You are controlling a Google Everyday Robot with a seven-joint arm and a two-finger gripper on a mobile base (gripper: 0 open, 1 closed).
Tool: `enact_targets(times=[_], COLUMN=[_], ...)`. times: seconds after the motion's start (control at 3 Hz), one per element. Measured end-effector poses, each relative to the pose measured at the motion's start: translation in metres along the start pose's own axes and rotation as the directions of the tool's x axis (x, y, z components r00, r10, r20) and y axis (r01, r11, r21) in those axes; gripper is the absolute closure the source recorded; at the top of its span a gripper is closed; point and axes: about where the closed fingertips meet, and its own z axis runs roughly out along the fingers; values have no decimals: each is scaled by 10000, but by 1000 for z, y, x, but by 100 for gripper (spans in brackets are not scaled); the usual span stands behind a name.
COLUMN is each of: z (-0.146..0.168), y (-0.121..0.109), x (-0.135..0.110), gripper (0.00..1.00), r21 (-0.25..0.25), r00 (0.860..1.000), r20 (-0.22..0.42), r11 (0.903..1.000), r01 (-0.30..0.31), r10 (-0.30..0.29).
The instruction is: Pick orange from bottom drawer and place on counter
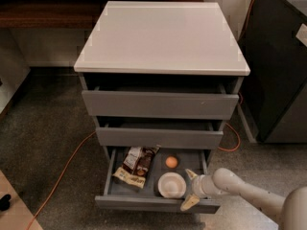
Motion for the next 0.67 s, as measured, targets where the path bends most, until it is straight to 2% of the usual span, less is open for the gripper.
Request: enact_targets(times=[0.33,0.67], z=[5,10], y=[-20,-38], x=[-1,2], gripper=[6,24], r21=[-11,-2], r00=[9998,9988], r20=[22,127], r11=[9998,9989], r01=[-204,-469], r10=[204,469])
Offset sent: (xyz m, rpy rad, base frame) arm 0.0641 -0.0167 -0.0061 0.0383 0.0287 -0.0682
